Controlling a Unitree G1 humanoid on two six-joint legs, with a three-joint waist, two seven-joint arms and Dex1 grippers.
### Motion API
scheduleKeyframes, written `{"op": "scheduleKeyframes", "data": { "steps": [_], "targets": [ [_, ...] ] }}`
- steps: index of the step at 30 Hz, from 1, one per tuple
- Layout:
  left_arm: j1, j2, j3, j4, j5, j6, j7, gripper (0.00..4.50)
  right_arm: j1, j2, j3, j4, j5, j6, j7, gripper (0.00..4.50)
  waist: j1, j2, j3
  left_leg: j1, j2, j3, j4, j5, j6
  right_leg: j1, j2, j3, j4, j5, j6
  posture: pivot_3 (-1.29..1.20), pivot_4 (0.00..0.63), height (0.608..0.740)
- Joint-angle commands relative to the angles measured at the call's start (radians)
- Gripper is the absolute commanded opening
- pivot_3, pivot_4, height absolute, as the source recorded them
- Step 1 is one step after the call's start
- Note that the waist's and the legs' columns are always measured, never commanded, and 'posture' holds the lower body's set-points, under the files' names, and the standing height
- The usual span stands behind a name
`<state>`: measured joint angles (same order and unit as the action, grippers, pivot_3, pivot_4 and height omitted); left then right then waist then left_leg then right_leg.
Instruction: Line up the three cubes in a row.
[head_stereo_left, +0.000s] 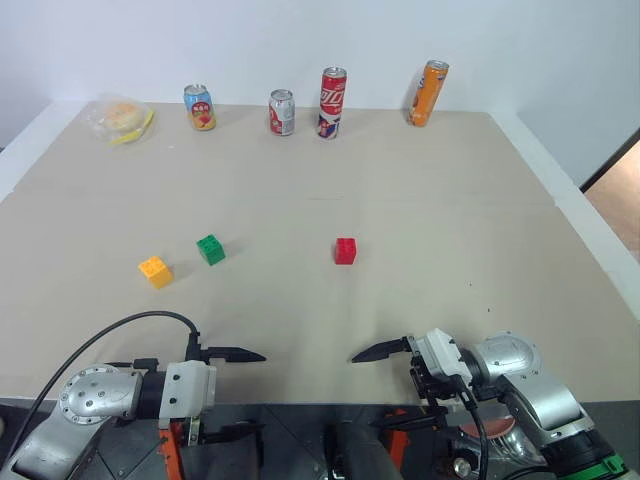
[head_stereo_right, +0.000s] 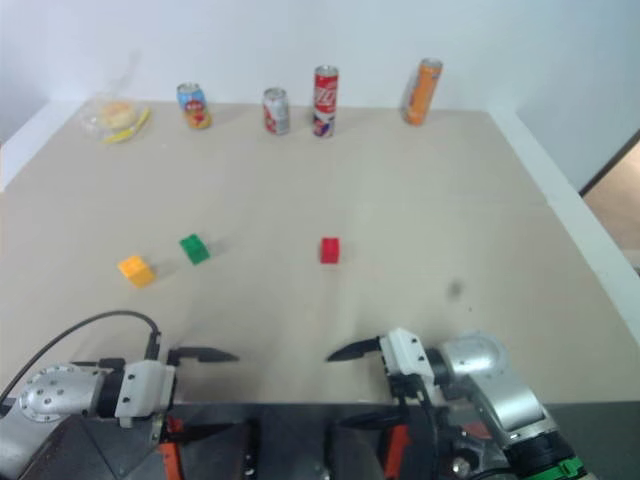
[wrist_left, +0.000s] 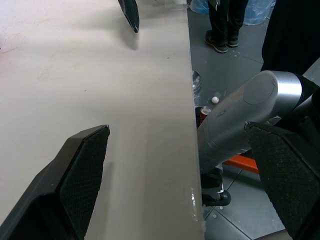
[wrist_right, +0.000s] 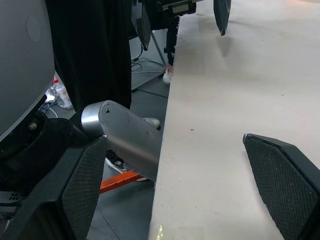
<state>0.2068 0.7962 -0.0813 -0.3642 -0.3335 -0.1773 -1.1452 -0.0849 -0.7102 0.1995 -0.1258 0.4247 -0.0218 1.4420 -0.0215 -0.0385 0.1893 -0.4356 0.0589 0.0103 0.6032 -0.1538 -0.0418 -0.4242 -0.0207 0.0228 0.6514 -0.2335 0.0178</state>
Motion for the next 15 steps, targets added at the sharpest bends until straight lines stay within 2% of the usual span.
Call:
{"op": "scheduleKeyframes", "data": {
  "steps": [1, 15],
  "targets": [
    [0.018, 0.003, 0.007, -0.016, 0.001, -0.041, -0.014, 4.47, -0.008, -0.004, -0.002, 0.001, -0.001, -0.022, 0.023, 4.50, 0.000, 0.000, 0.000, 0.000, 0.000, 0.000, 0.000, 0.000, 0.000, 0.000, 0.000, 0.000, 0.000, 0.000, 0.000, 0.00, 0.150, 0.740],
    [0.003, 0.010, -0.002, -0.012, -0.027, -0.016, -0.061, 4.47, -0.023, 0.000, -0.012, 0.007, -0.001, -0.025, 0.027, 4.50, 0.001, 0.000, 0.000, 0.004, 0.003, 0.001, 0.001, -0.002, -0.001, 0.003, 0.004, 0.002, 0.000, 0.000, 0.000, 0.00, 0.150, 0.740]
  ]
}}
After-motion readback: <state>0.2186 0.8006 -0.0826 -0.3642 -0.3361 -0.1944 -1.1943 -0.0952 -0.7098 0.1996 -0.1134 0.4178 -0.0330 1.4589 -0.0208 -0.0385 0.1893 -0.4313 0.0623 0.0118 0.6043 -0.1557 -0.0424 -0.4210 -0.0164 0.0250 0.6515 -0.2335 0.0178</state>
